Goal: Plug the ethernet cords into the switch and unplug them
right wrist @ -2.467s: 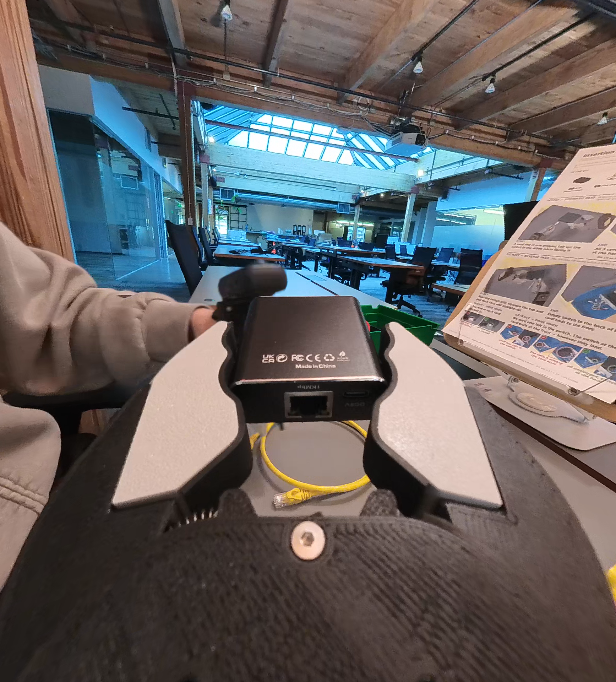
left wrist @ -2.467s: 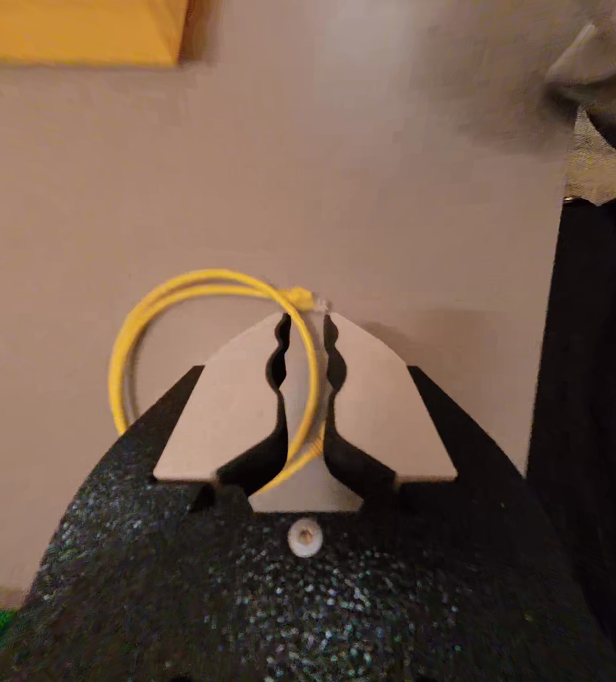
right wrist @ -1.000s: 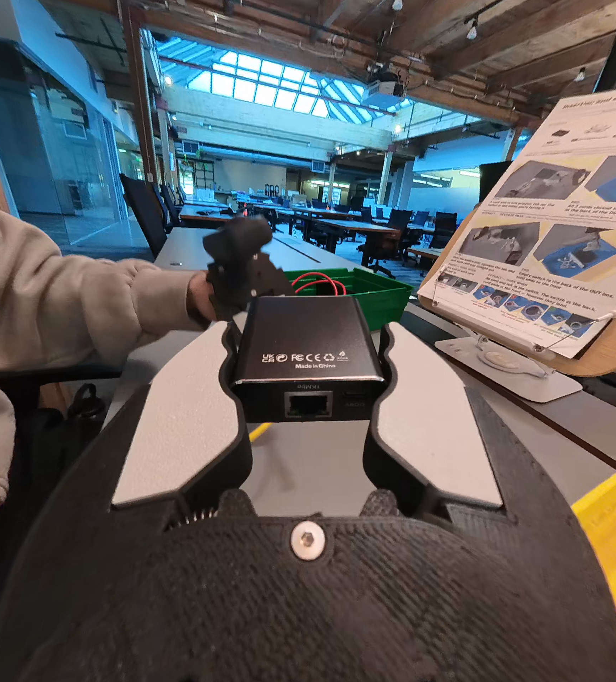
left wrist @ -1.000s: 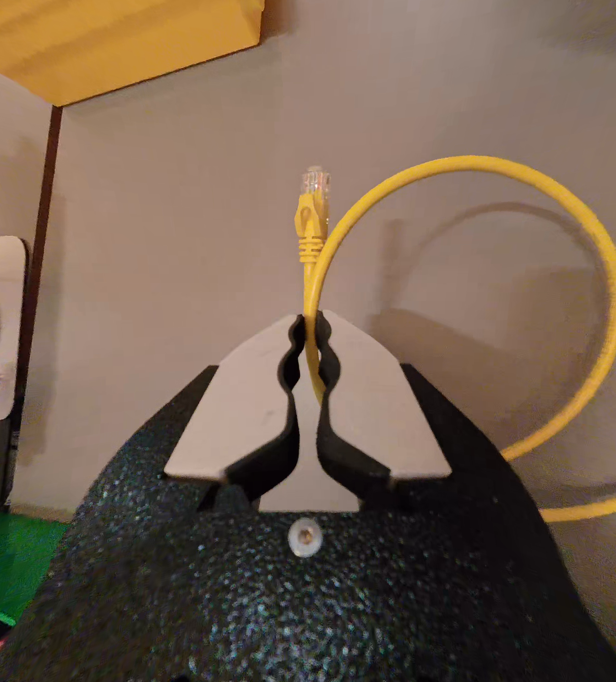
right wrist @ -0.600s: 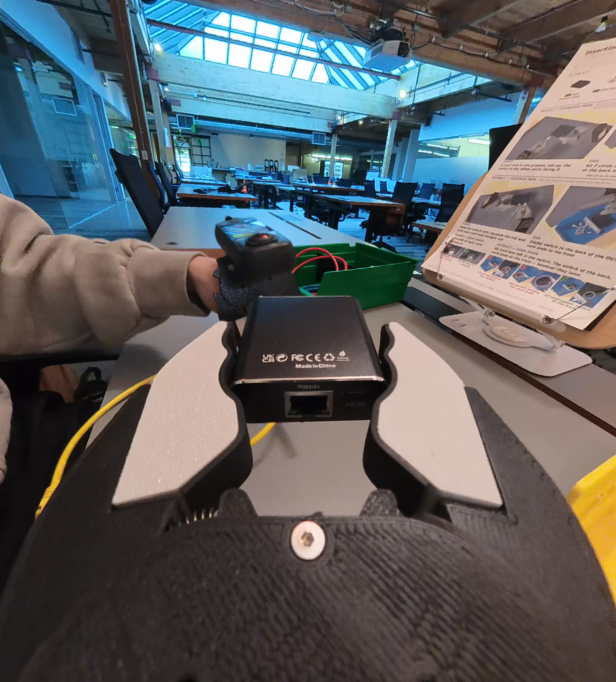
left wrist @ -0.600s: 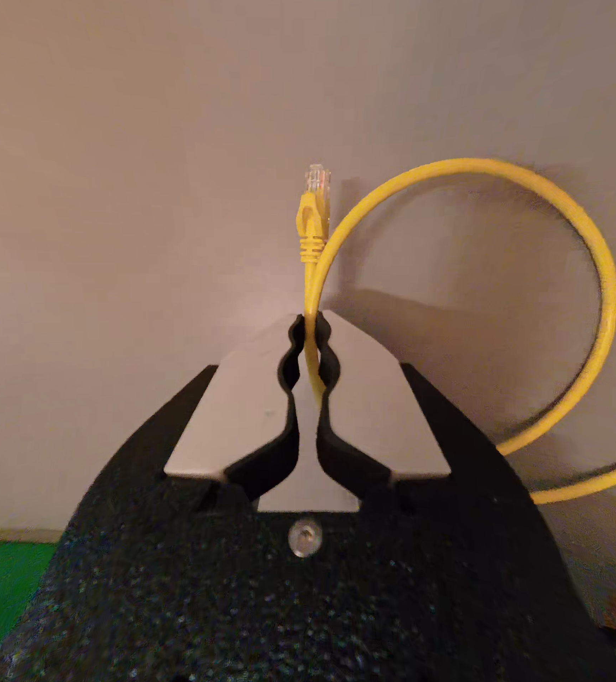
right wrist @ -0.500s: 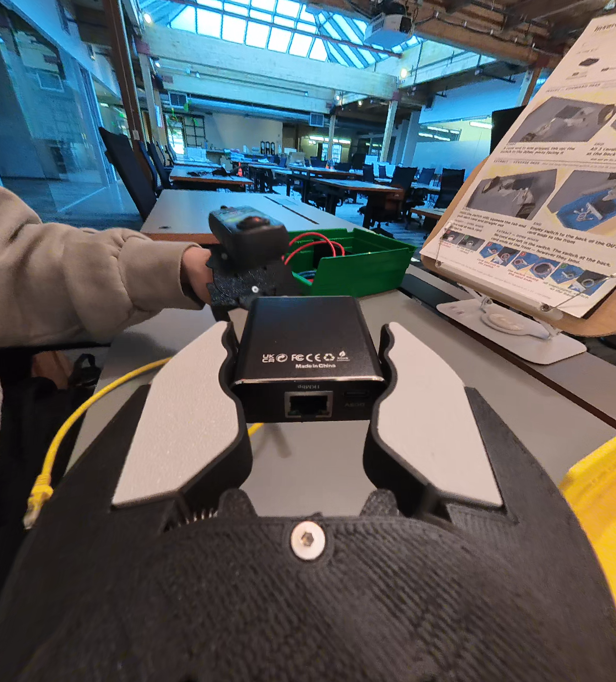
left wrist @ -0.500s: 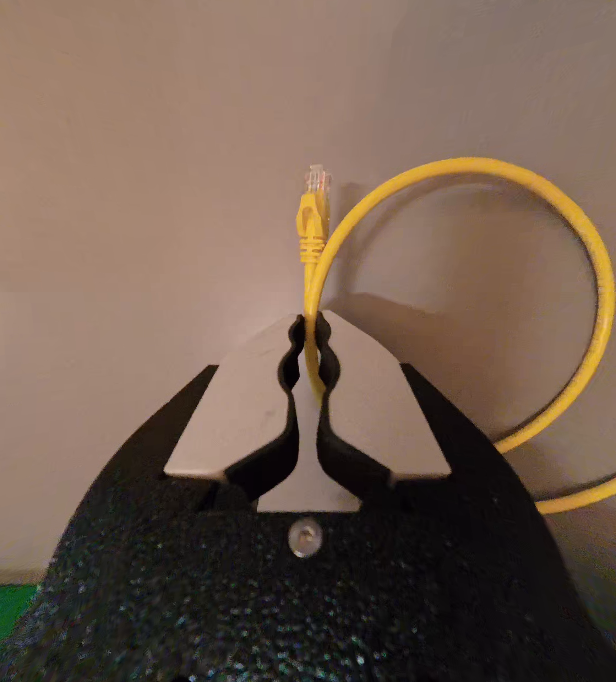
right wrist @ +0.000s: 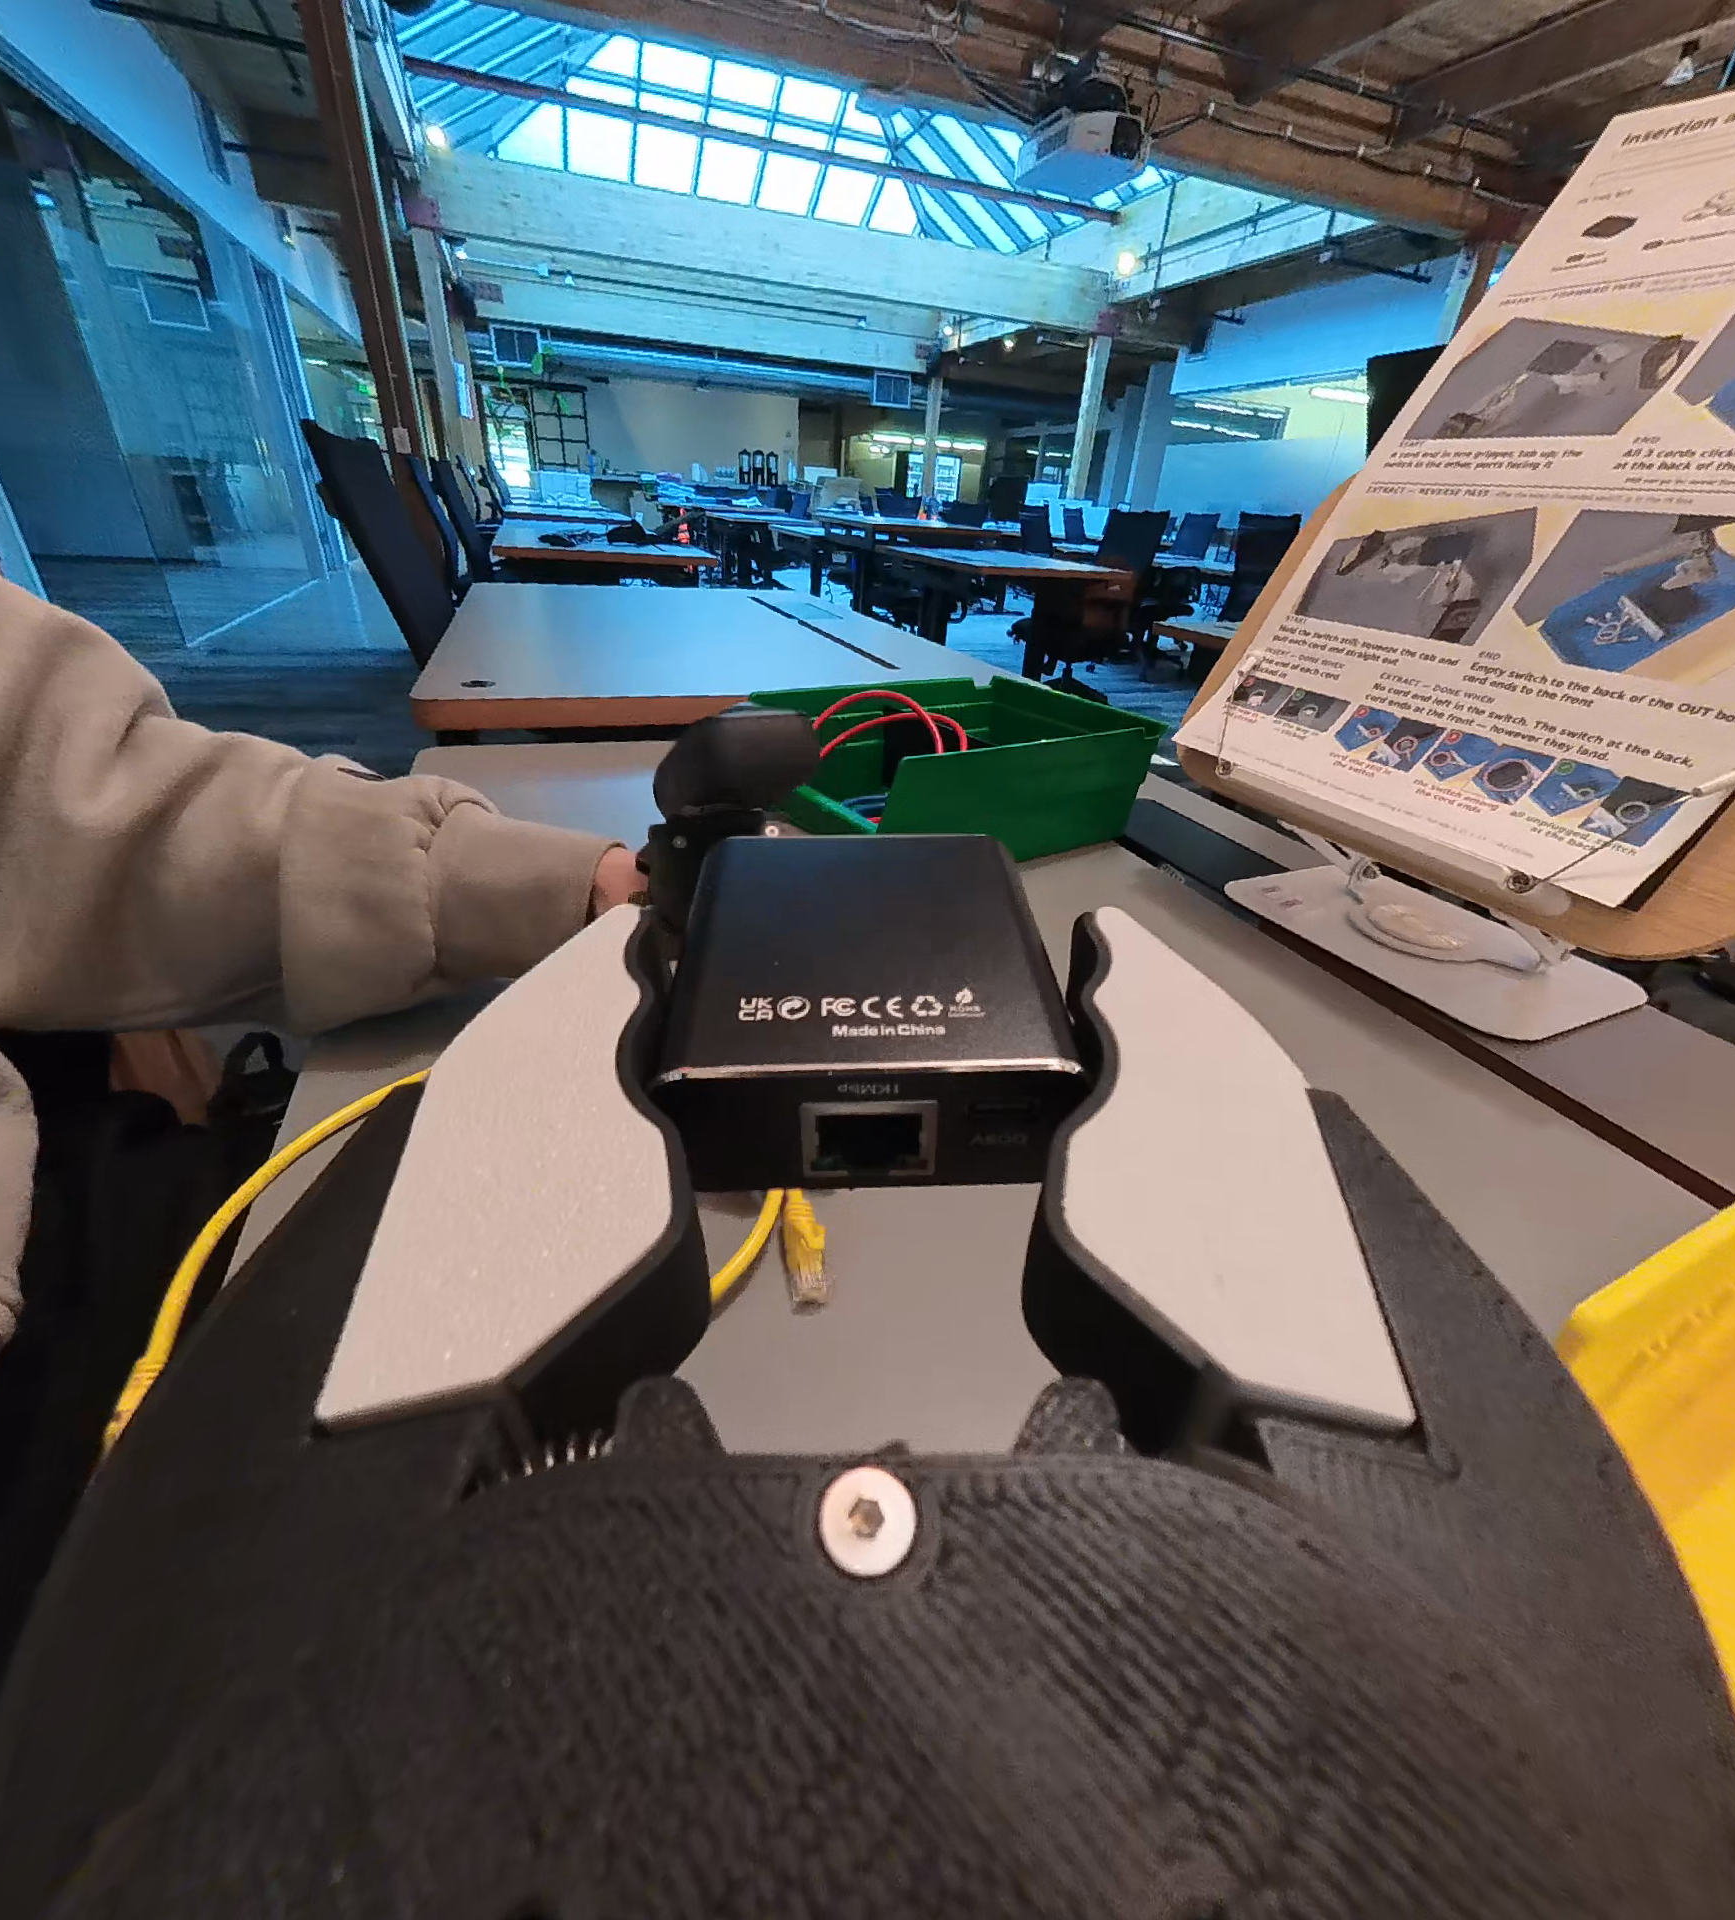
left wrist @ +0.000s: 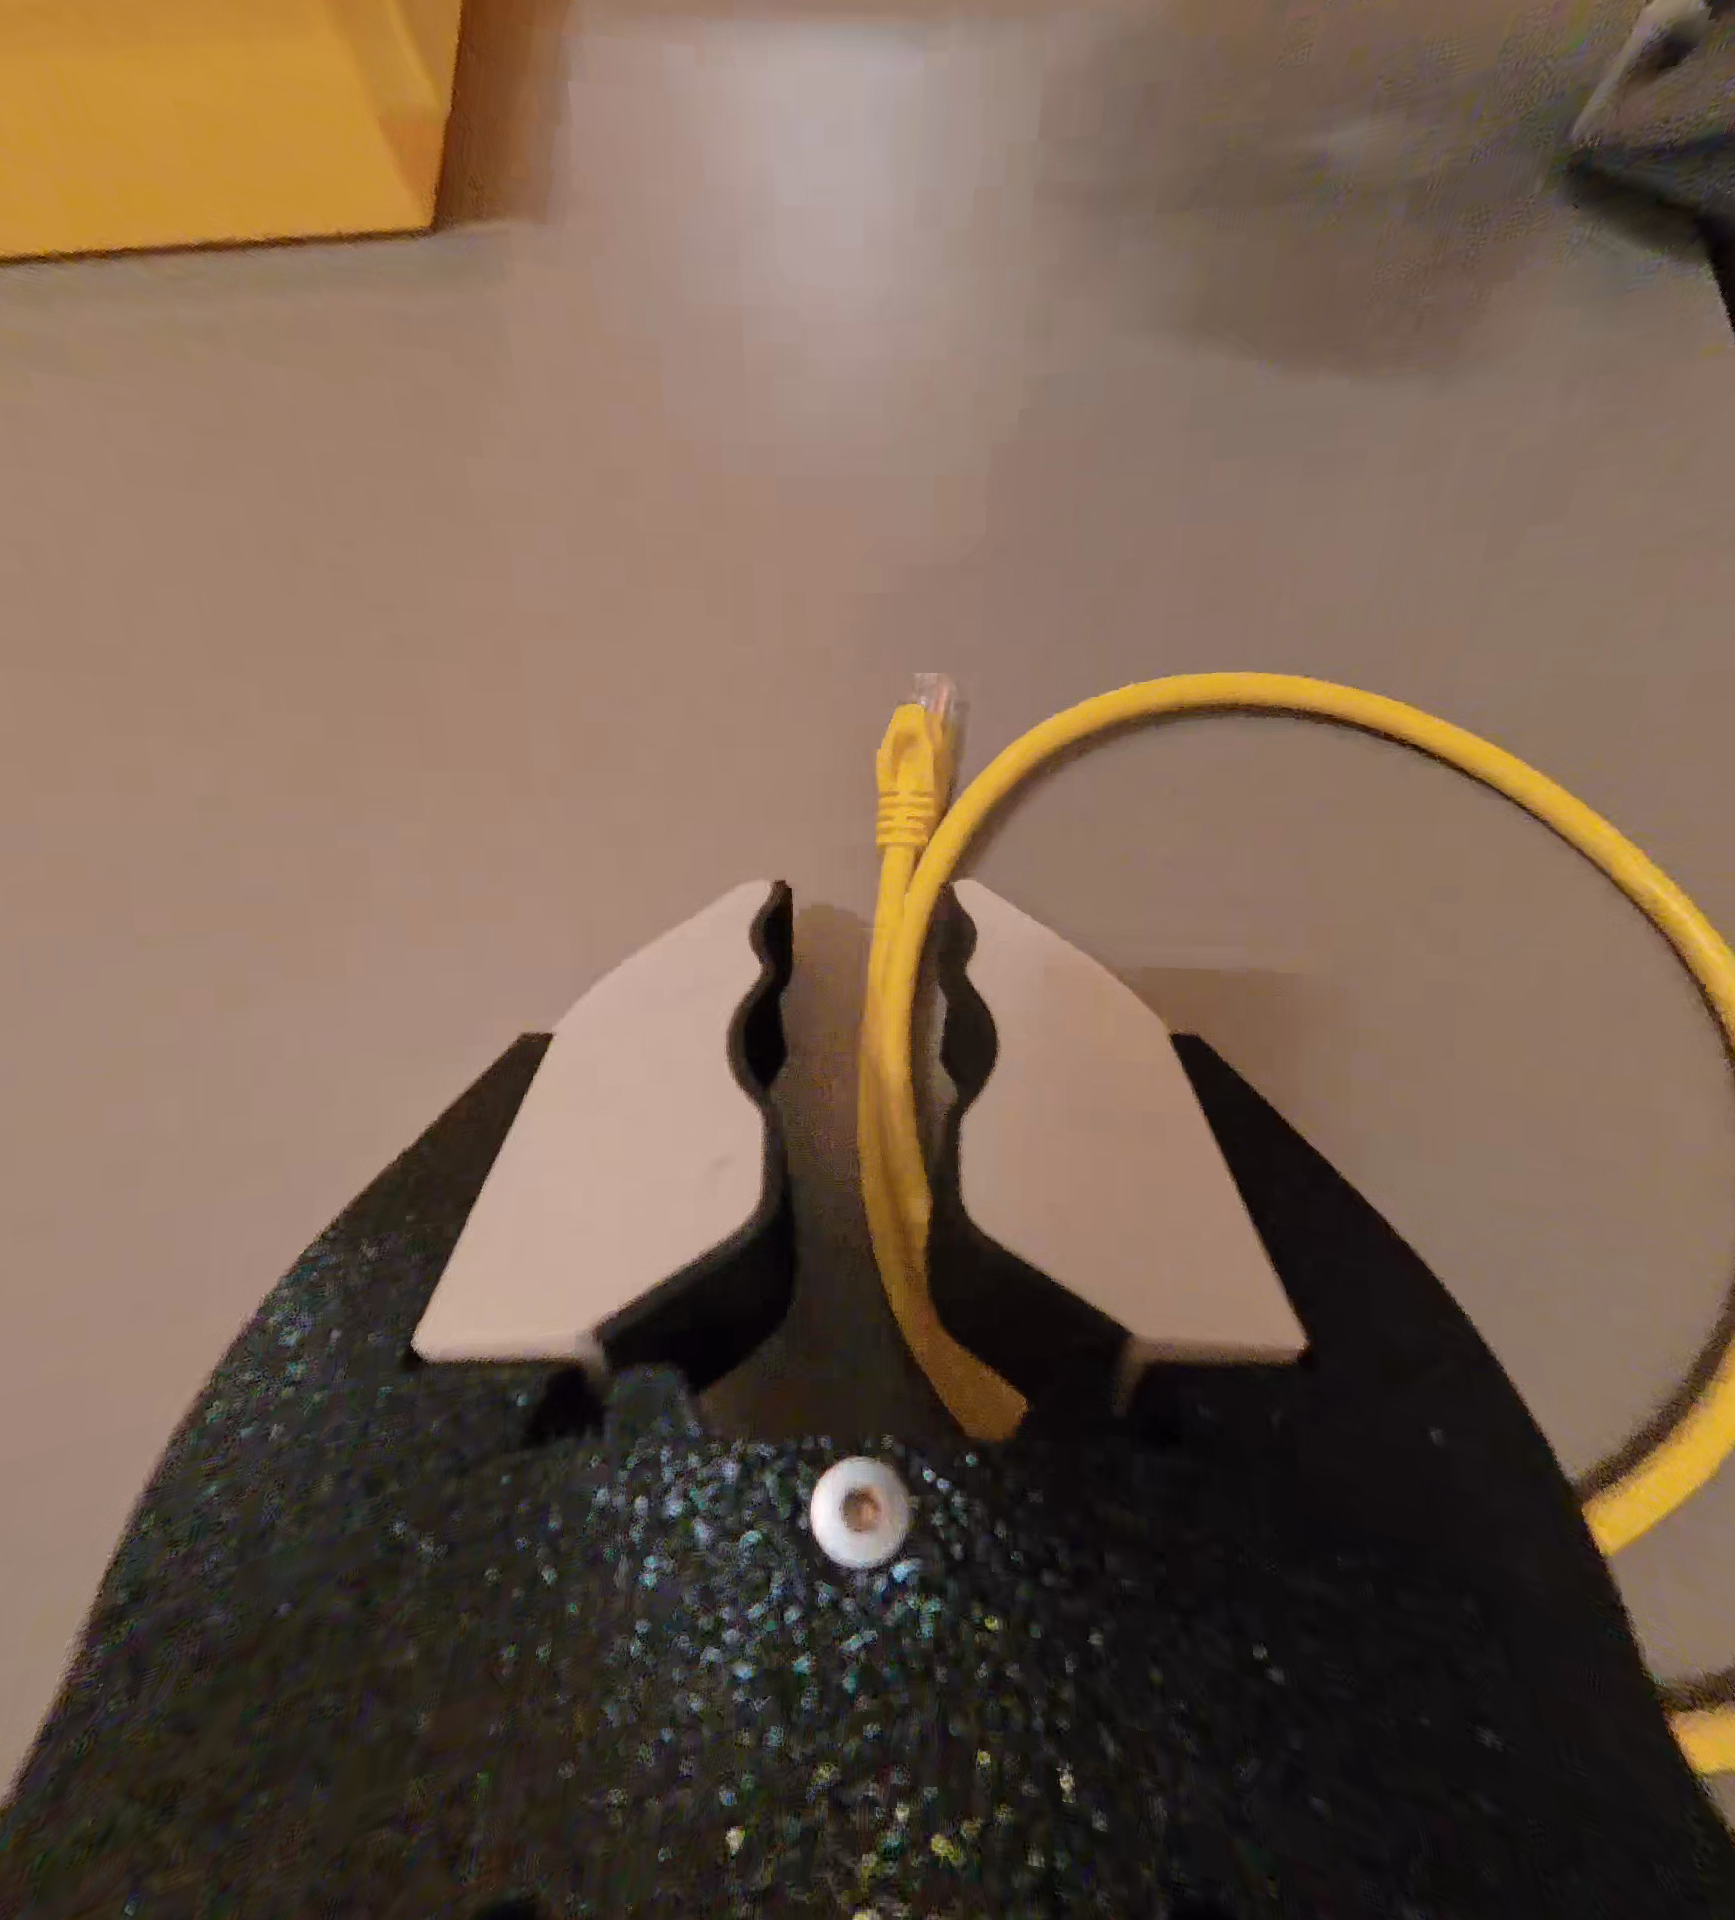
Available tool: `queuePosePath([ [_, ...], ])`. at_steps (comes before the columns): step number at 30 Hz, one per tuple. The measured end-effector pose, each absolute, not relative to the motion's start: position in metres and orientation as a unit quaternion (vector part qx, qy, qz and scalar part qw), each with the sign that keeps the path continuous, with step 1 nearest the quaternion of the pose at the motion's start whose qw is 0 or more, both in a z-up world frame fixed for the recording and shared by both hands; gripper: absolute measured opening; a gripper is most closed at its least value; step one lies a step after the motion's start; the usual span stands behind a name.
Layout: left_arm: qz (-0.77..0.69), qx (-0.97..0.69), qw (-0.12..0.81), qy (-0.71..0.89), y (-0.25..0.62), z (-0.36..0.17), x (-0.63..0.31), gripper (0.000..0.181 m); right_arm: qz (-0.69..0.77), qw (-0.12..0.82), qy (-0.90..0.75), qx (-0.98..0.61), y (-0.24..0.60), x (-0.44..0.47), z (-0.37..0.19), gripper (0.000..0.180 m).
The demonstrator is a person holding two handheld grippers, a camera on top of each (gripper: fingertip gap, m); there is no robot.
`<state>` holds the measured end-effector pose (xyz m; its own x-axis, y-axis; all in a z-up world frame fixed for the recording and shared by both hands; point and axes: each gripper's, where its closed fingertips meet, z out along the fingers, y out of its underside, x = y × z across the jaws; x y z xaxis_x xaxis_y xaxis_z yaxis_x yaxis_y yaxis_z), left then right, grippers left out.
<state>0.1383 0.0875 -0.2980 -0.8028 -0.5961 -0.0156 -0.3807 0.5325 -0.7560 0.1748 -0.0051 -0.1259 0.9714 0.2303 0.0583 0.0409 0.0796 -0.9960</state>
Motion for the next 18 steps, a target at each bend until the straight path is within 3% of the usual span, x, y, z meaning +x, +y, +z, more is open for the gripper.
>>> queuePosePath([
  [6, -0.396, -0.296, 0.069, 0.867, 0.072, -0.304, 0.139, 0.029, 0.071, 0.729, -0.097, -0.674, -0.006, 0.175, -0.126, 0.076],
  [13, -0.374, -0.274, 0.097, 0.881, 0.066, -0.308, 0.142, 0.012, 0.071, 0.726, -0.1, -0.676, -0.005, 0.174, -0.127, 0.076],
  [18, -0.369, -0.271, 0.115, 0.882, 0.067, -0.308, 0.142, 0.01, 0.074, 0.724, -0.103, -0.678, -0.002, 0.171, -0.128, 0.076],
])
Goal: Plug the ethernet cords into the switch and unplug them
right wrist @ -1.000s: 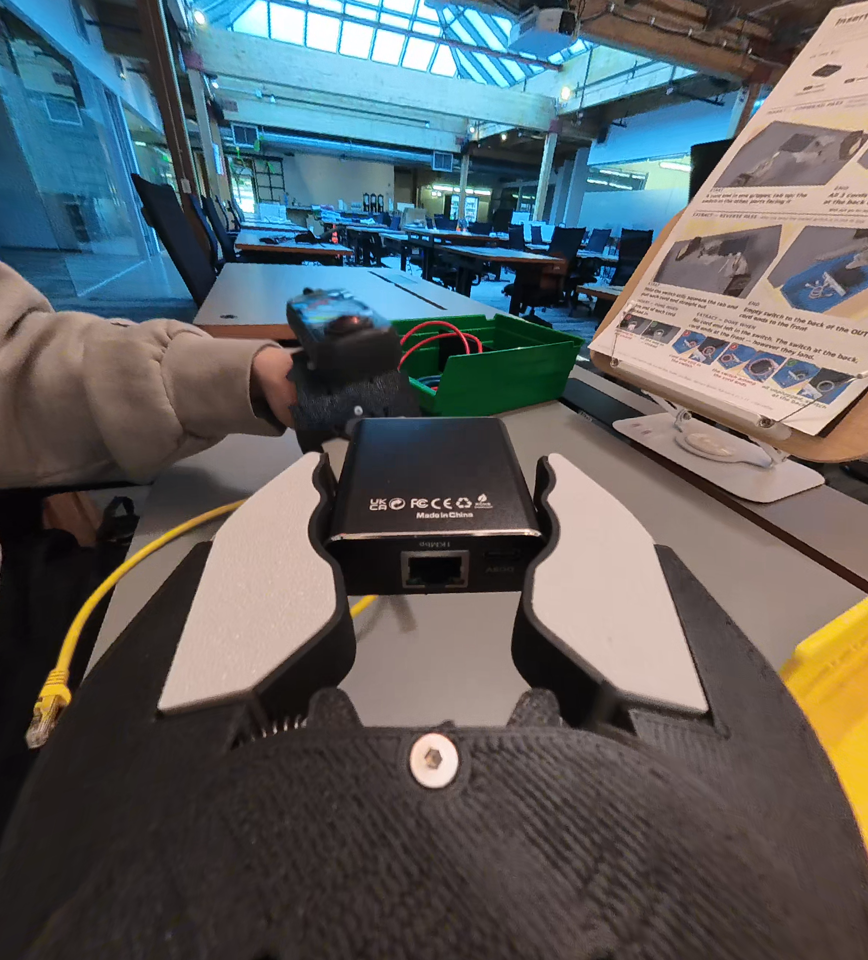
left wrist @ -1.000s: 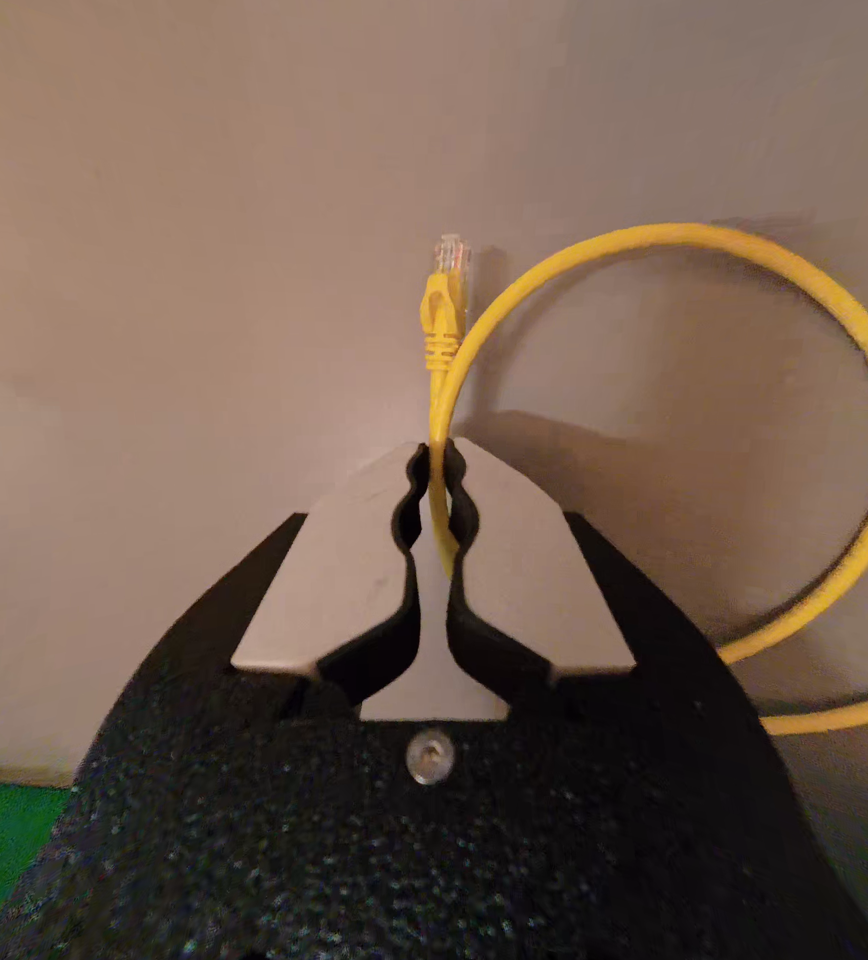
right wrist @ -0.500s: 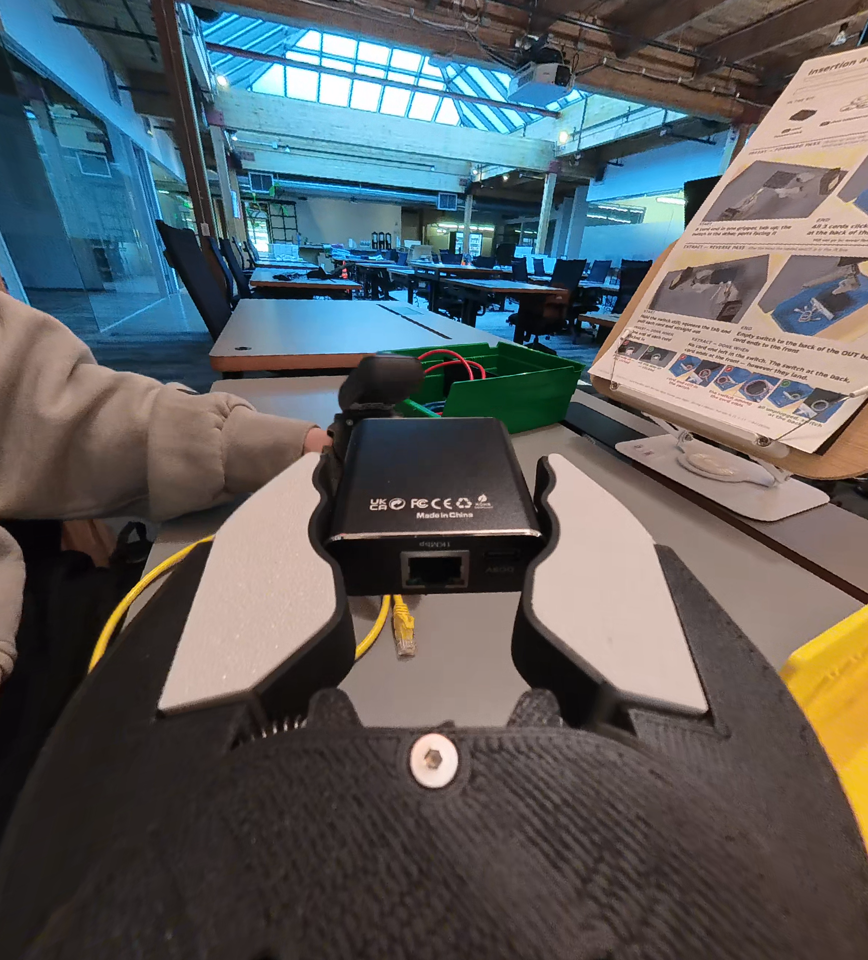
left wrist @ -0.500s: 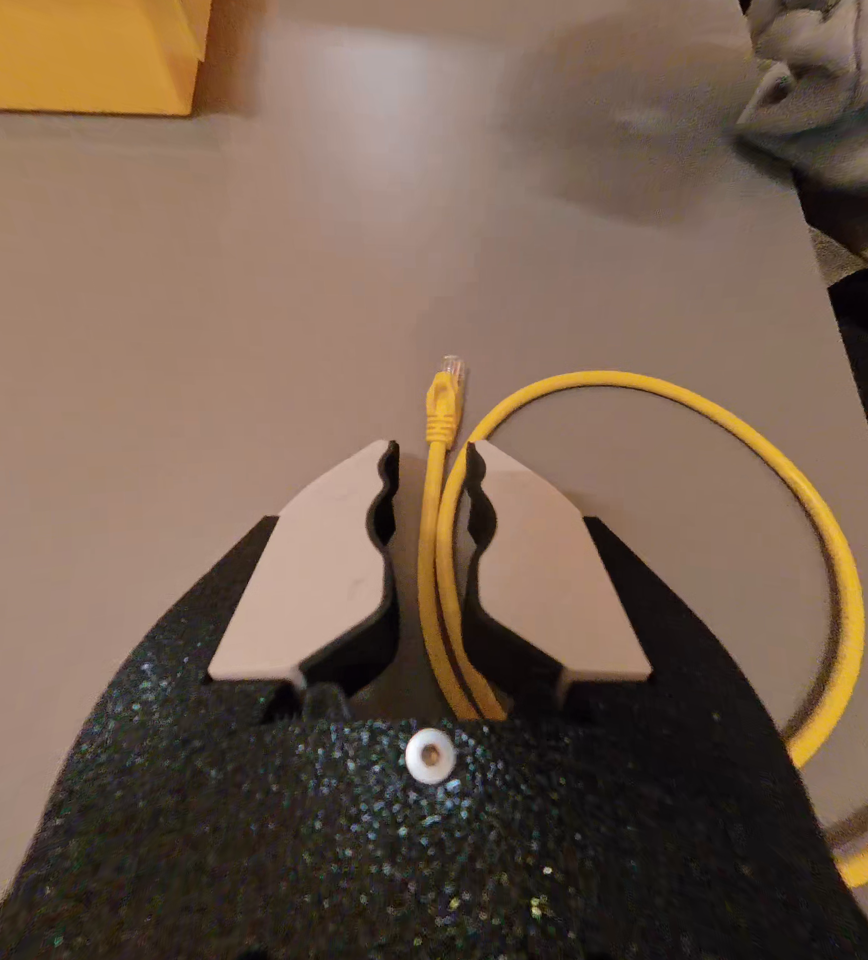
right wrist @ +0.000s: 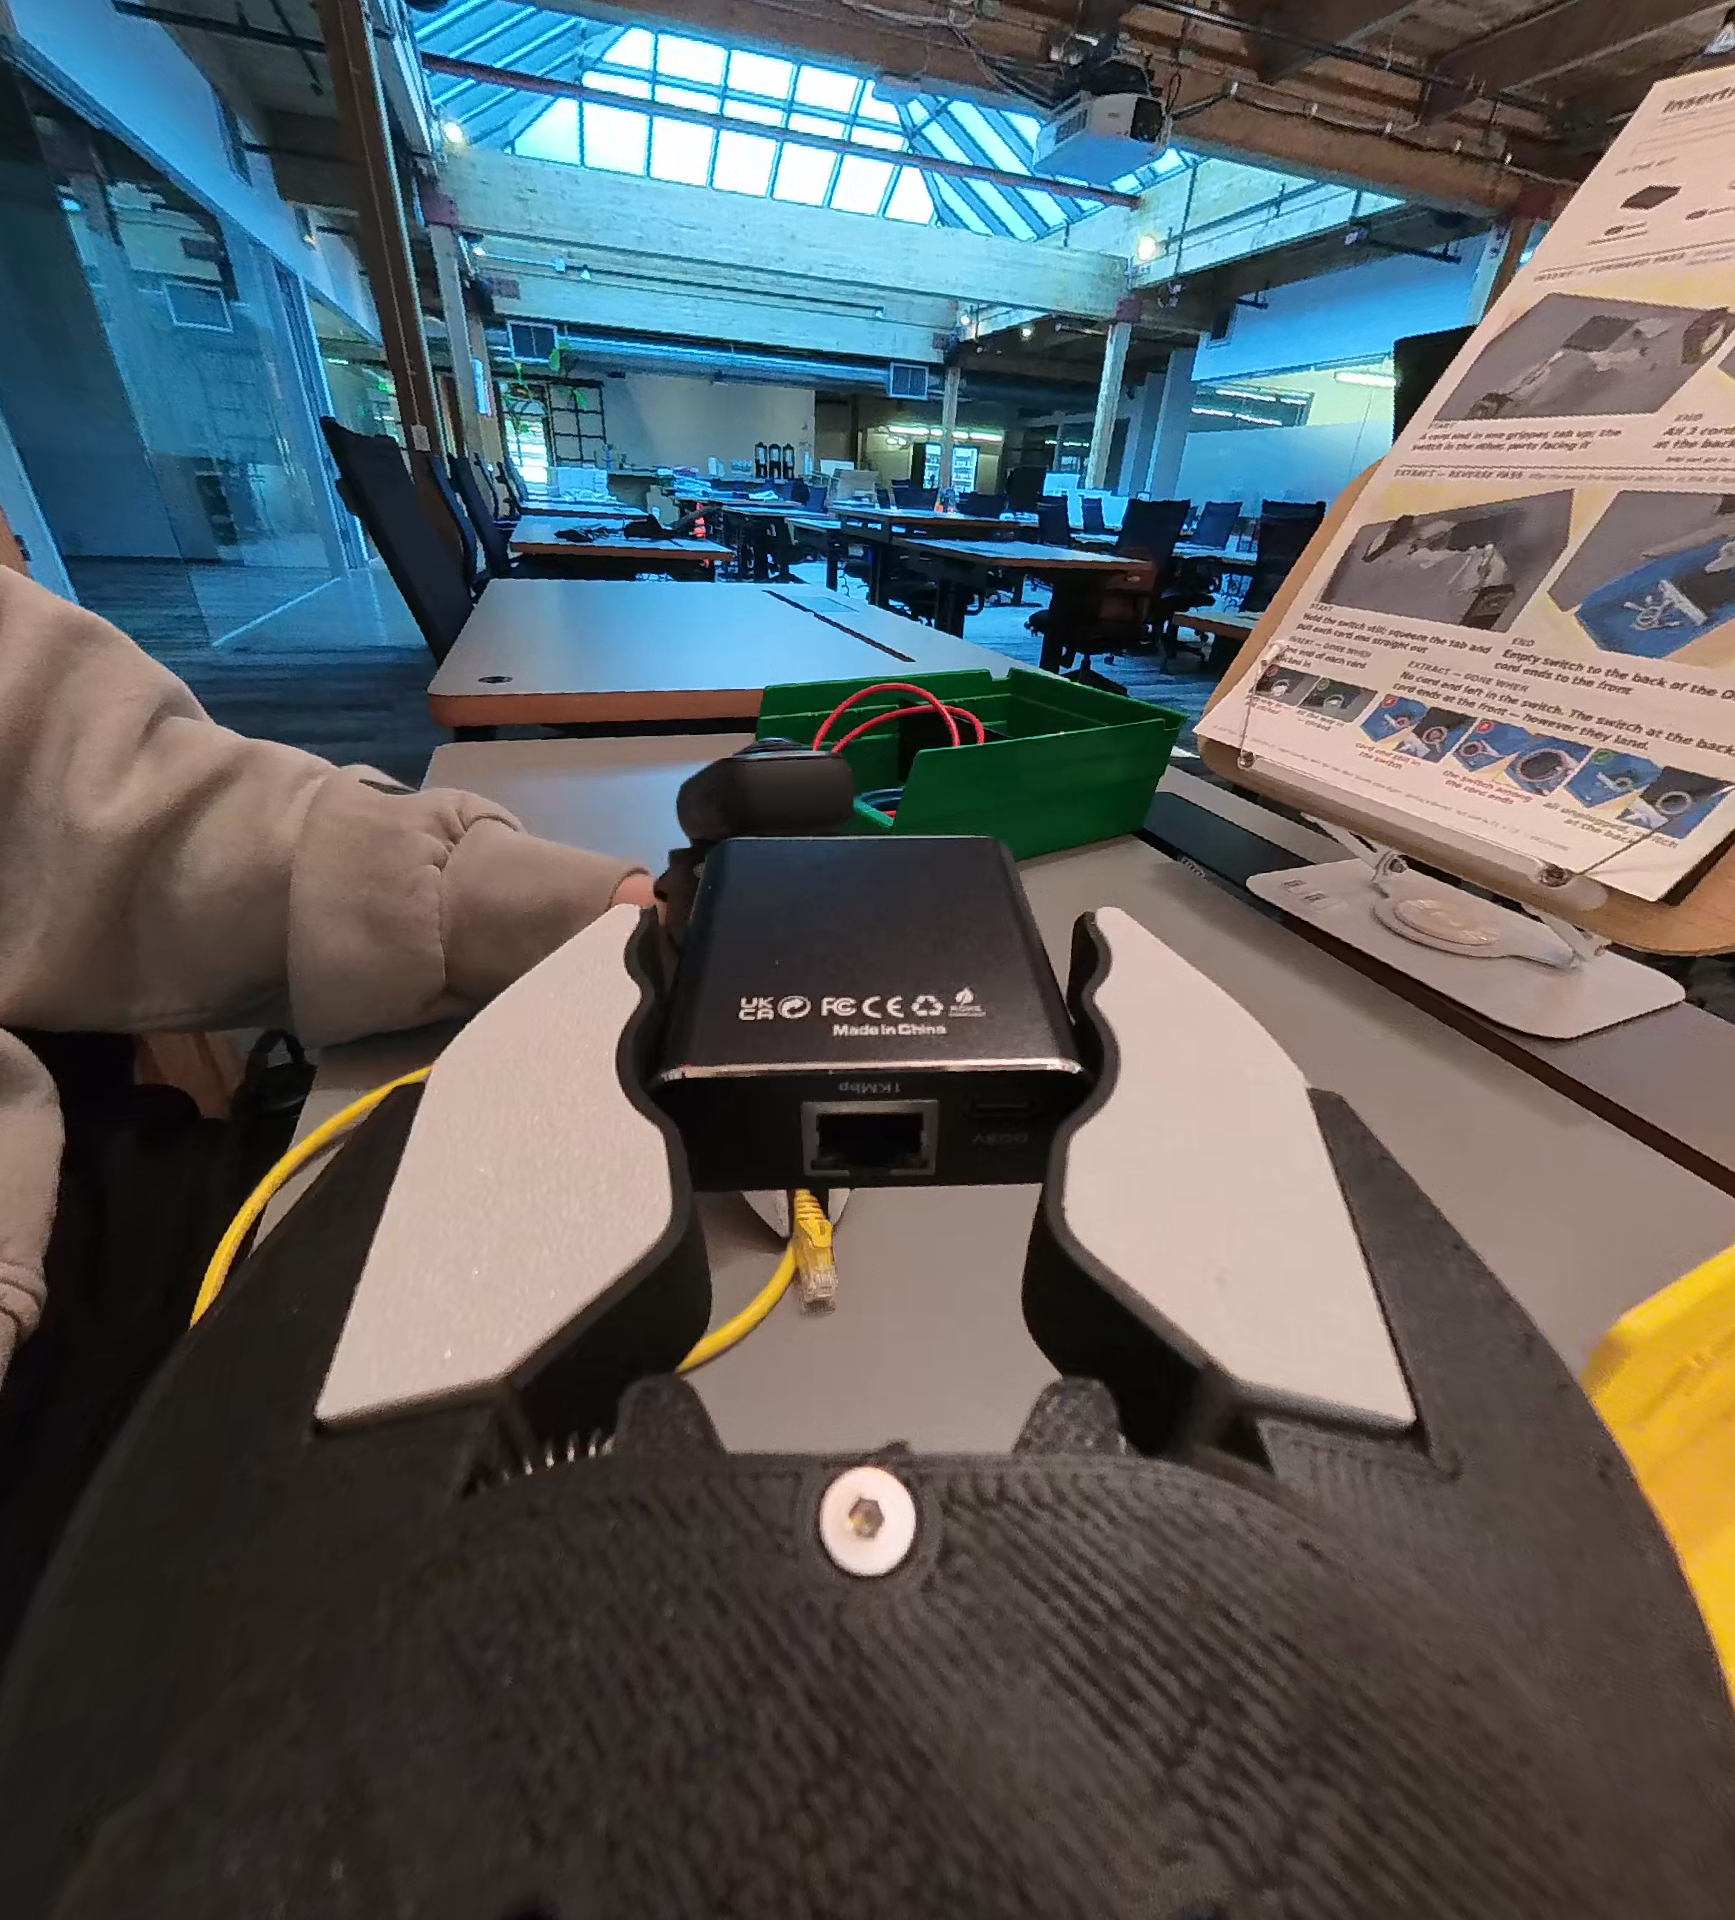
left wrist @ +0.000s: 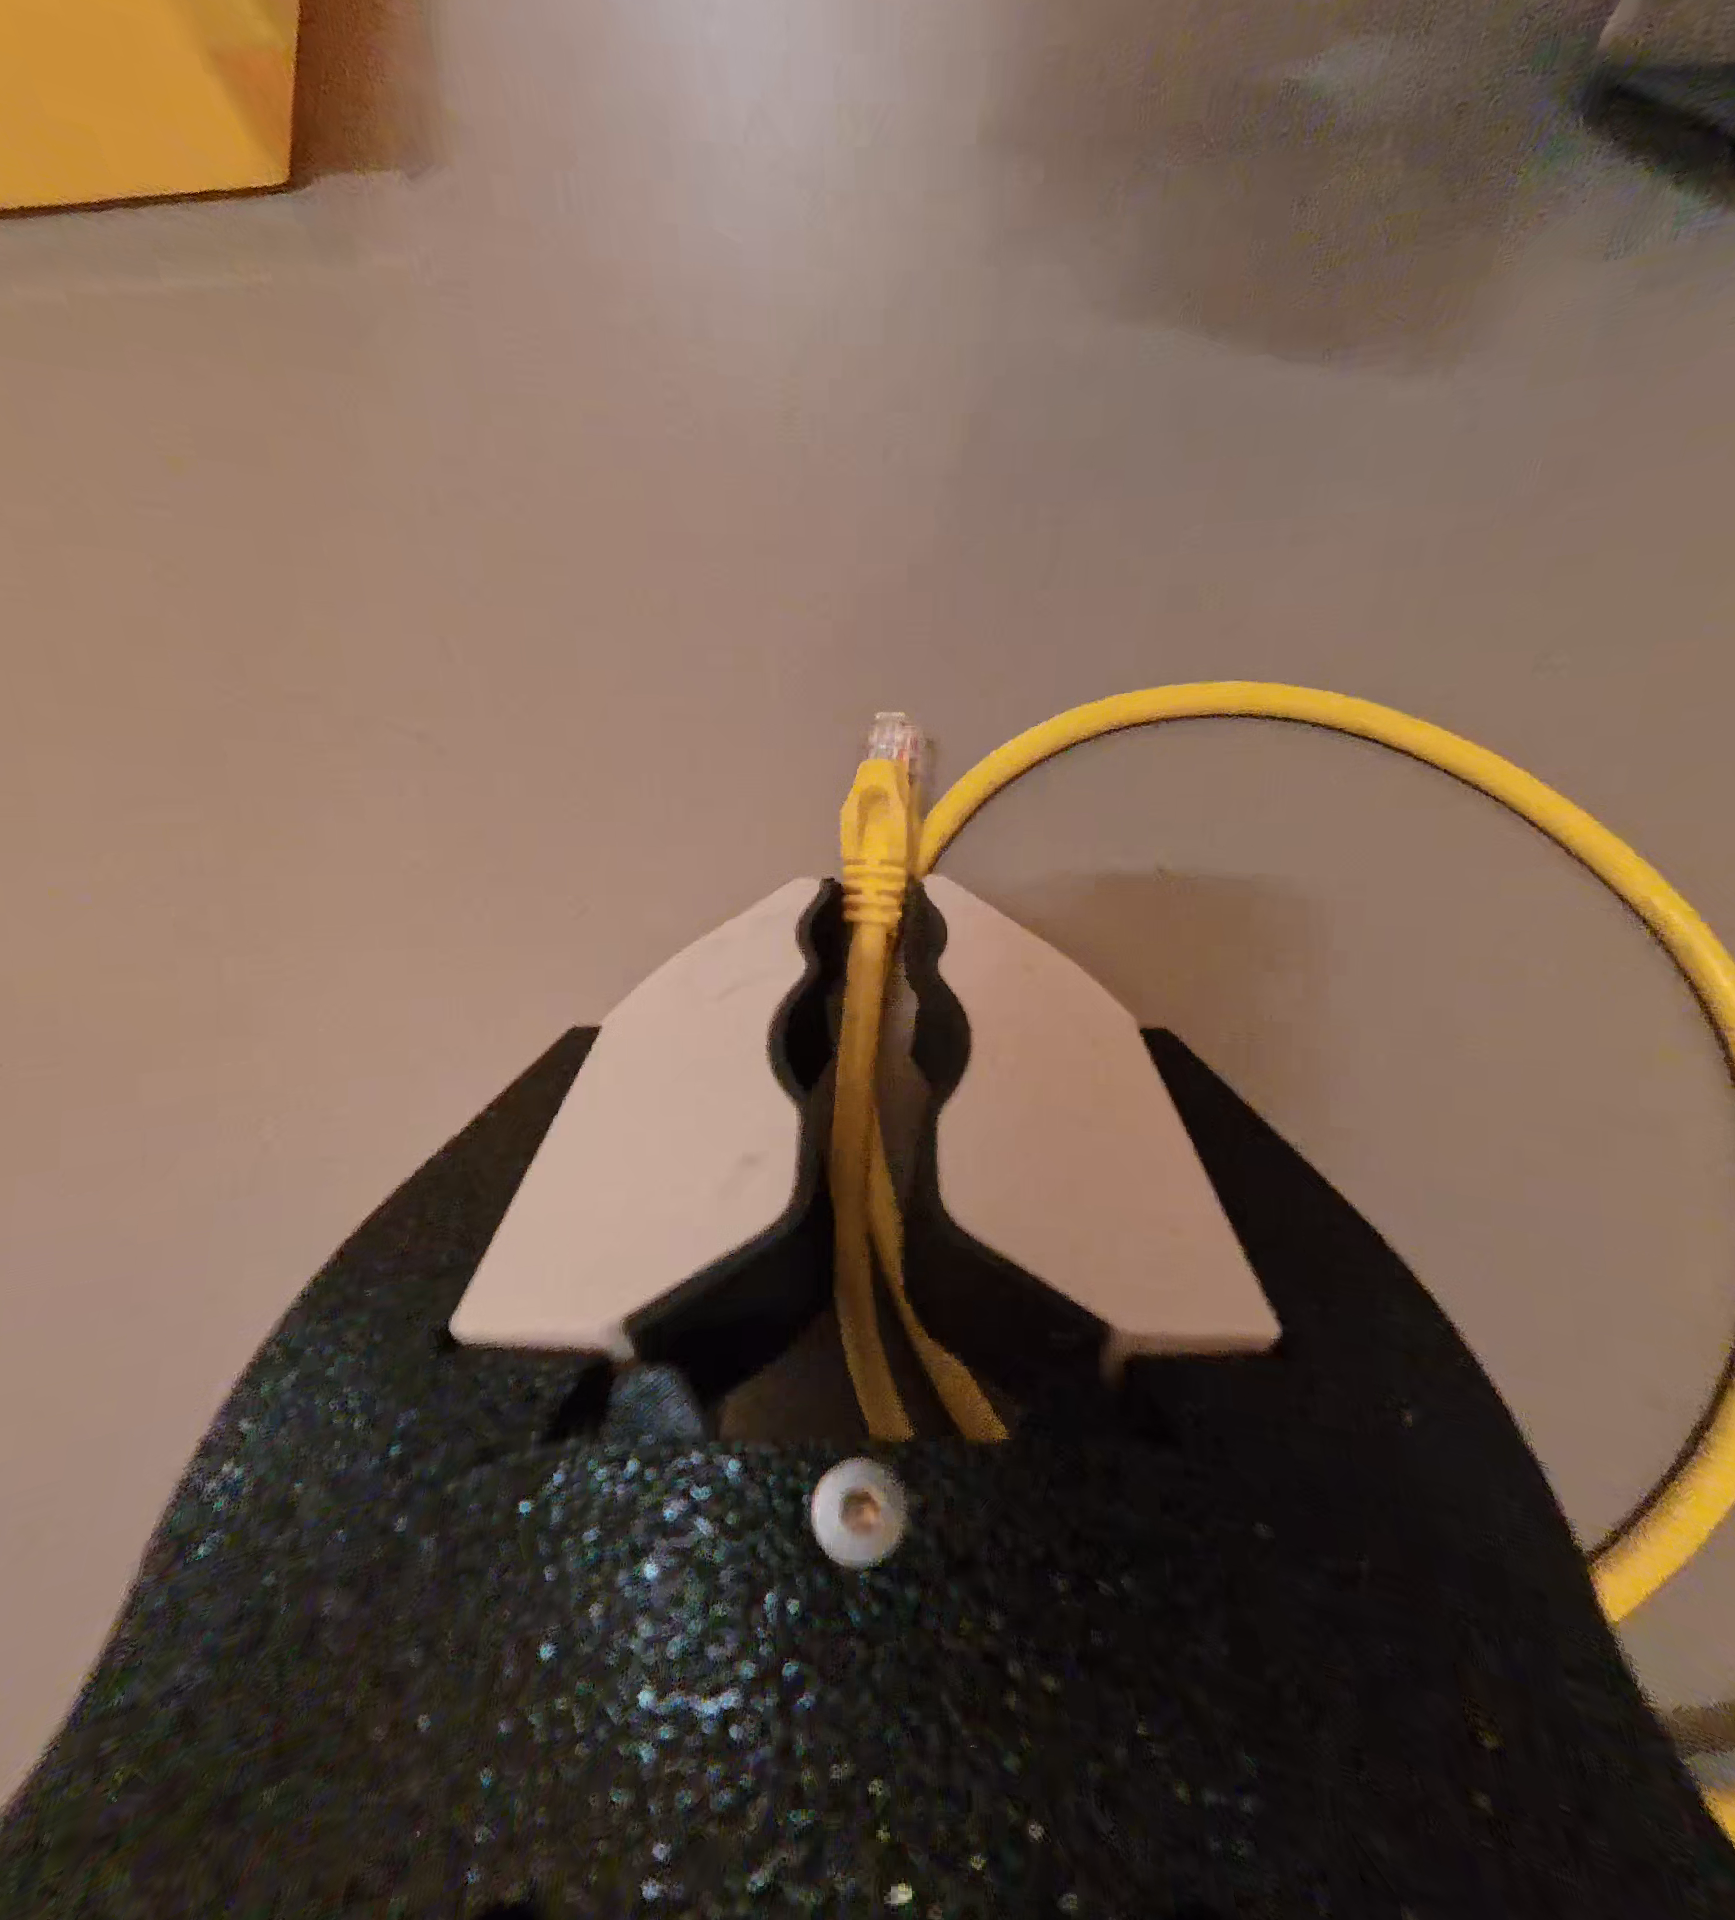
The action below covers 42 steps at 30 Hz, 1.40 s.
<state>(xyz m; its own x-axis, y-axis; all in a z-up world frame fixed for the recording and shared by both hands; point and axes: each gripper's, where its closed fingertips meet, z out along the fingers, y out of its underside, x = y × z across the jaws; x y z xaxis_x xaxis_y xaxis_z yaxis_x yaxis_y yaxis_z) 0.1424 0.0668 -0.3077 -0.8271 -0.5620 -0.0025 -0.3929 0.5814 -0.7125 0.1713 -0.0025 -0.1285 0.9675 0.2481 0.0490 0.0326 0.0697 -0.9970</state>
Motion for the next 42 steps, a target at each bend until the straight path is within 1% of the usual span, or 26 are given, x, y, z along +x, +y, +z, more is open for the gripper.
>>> queuePosePath([
  [6, -0.354, -0.261, 0.199, 0.876, 0.072, -0.302, 0.148, 0.01, 0.081, 0.724, -0.108, -0.676, 0.001, 0.168, -0.13, 0.076],
  [9, -0.382, -0.275, 0.21, 0.857, 0.073, -0.292, 0.15, 0.01, 0.087, 0.726, -0.114, -0.672, 0.0, 0.166, -0.13, 0.076],
  [12, -0.398, -0.284, 0.232, 0.841, 0.075, -0.265, 0.149, 0.01, 0.087, 0.726, -0.122, -0.671, -0.002, 0.165, -0.131, 0.076],
  [16, -0.372, -0.24, 0.267, 0.856, 0.062, -0.208, 0.137, 0.01, 0.099, 0.715, -0.147, -0.676, -0.005, 0.159, -0.136, 0.075],
  [19, -0.352, -0.204, 0.261, 0.875, 0.045, -0.178, 0.126, 0.01, 0.107, 0.715, -0.16, -0.672, -0.006, 0.154, -0.136, 0.075],
  [24, -0.343, -0.179, 0.255, 0.886, 0.03, -0.156, 0.122, 0.01, 0.106, 0.706, -0.174, -0.679, -0.003, 0.148, -0.138, 0.075],
  [34, -0.325, -0.176, 0.248, 0.896, 0.026, -0.154, 0.126, 0.01, 0.092, 0.7, -0.2, -0.68, 0.003, 0.138, -0.139, 0.076],
  [42, -0.358, -0.184, 0.228, 0.887, 0.025, -0.15, 0.121, 0.01, 0.099, 0.692, -0.199, -0.687, 0.005, 0.137, -0.142, 0.076],
])
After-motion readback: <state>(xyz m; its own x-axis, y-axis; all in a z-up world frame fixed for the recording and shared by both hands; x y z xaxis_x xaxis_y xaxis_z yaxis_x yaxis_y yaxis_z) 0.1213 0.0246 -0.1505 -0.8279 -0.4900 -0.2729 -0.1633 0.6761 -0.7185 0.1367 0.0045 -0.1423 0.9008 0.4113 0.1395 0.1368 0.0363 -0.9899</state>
